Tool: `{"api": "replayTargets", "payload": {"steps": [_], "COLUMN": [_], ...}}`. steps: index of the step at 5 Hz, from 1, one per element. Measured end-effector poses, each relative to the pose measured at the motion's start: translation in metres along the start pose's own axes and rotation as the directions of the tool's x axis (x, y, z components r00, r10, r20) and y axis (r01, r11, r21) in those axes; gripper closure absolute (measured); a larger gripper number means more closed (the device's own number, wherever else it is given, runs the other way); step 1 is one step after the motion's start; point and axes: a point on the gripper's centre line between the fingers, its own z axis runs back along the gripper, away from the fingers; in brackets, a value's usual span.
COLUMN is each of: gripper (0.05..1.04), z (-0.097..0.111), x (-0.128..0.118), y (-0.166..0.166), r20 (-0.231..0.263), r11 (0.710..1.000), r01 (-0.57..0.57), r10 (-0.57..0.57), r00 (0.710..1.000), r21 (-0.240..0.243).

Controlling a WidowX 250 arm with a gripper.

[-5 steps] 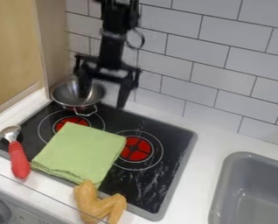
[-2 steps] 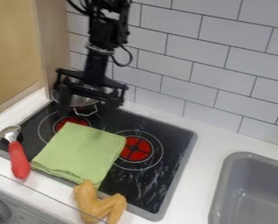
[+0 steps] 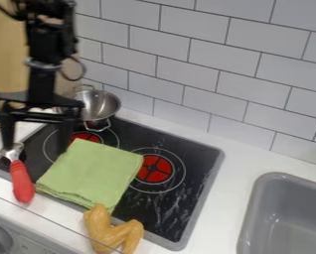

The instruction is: Move the red spoon from the bottom left to the top right of the burner

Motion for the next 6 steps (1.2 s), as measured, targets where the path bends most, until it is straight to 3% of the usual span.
{"api": "replayTargets", "payload": {"steps": [2,3,5,6], "gripper": [0.085,0.085,0.085,0.085], "z": [-0.021,-0.021,-0.033,-0.04], "x": [0.005,0.015,0.015,0.009], "y": [0.016,0.011,0.016,0.021], "r20": [0.06,0.106,0.109,0.088], "r11": [0.987,0.977,0.954,0.948], "r01": [-0.157,-0.196,-0.257,-0.282], "r10": [0.159,0.204,0.275,0.297], "r00": [0.986,0.973,0.955,0.951], "r21": [-0.026,-0.078,-0.153,-0.151]}}
